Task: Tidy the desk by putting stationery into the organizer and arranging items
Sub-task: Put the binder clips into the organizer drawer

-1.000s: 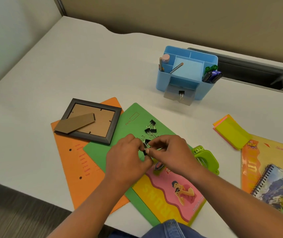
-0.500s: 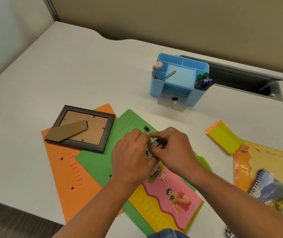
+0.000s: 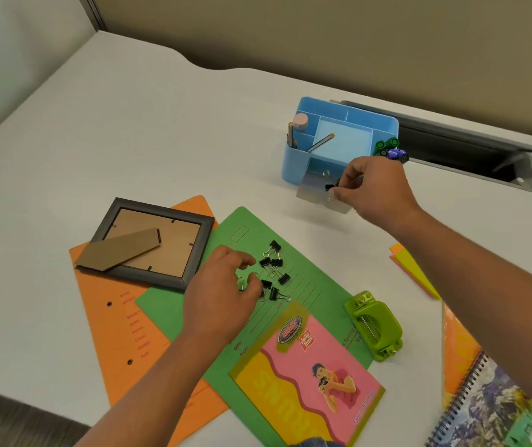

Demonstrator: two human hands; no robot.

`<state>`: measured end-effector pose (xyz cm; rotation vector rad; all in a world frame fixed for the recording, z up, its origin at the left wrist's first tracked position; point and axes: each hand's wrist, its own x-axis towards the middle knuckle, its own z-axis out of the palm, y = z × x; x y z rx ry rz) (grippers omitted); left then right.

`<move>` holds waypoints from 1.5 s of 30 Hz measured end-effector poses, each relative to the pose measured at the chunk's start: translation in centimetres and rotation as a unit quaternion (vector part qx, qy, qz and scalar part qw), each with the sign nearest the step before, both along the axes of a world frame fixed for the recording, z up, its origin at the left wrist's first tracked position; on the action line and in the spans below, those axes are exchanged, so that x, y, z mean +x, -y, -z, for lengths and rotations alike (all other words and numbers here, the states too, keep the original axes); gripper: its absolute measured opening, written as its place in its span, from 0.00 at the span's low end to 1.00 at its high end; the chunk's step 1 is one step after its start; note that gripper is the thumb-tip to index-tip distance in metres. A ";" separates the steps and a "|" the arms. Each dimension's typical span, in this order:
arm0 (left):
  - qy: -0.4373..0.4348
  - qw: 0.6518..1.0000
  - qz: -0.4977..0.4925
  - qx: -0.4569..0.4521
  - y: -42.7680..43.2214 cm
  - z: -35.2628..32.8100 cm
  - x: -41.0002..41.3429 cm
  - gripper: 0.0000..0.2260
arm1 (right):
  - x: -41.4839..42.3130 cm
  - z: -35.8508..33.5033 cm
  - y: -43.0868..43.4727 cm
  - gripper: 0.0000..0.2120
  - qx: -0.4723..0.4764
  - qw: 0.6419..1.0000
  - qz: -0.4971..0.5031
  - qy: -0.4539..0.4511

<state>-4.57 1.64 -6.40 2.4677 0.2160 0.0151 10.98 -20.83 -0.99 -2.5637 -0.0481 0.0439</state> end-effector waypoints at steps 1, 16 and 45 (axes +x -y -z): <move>-0.007 1.000 -0.004 0.001 -0.2 0.2 -0.1 0.09 | 0.5 0.2 0.0 0.06 -0.018 1.000 -0.008 -0.008; -0.094 0.987 0.078 0.101 -0.4 2.3 0.2 0.18 | 3.3 1.3 -1.2 0.08 -0.102 0.994 -0.038 -0.021; -0.108 0.985 0.009 0.132 -1.0 1.3 -0.2 0.12 | -12.3 2.6 -4.9 0.03 0.082 0.986 -0.115 -0.086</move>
